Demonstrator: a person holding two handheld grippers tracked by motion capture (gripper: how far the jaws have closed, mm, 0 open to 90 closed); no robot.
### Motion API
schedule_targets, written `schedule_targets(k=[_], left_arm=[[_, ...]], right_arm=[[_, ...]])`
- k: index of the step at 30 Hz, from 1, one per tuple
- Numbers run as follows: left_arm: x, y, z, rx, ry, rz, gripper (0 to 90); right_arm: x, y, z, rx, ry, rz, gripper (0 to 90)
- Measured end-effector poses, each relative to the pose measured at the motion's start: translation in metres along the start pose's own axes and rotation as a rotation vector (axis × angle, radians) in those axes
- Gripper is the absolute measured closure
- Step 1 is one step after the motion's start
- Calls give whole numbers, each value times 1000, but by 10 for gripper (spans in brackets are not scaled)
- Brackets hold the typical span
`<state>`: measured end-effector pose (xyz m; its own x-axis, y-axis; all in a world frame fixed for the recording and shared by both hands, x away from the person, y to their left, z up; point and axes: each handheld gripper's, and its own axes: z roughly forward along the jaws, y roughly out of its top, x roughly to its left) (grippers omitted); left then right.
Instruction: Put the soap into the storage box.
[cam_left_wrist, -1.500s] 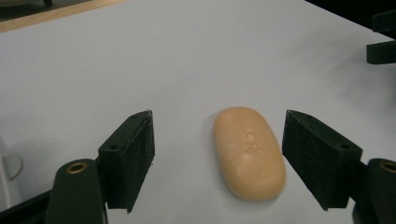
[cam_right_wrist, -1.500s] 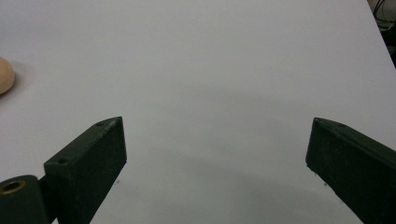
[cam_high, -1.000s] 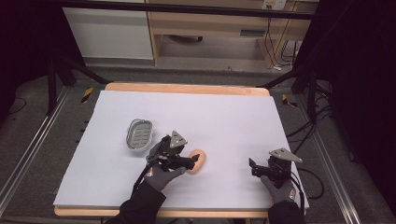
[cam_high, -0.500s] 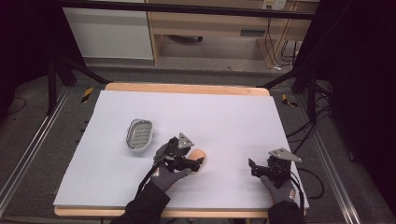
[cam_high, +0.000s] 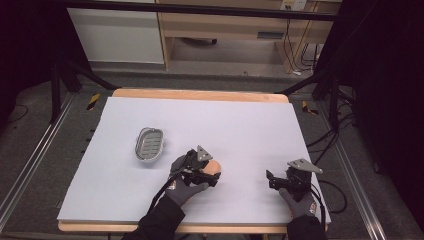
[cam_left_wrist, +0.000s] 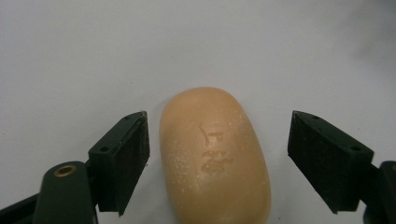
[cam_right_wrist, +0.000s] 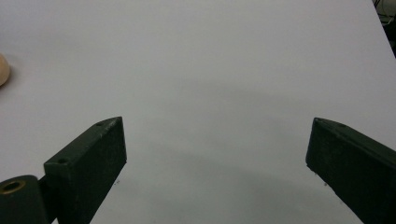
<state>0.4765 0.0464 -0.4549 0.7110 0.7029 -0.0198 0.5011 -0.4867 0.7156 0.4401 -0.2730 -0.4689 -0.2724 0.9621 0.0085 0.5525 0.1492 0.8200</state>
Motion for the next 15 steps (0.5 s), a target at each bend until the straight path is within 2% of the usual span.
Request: schedule_targets(k=[15], left_arm=[[2,-6,14,40,16,-23,253]], right_arm=[[1,0,1,16,1,-1,53]])
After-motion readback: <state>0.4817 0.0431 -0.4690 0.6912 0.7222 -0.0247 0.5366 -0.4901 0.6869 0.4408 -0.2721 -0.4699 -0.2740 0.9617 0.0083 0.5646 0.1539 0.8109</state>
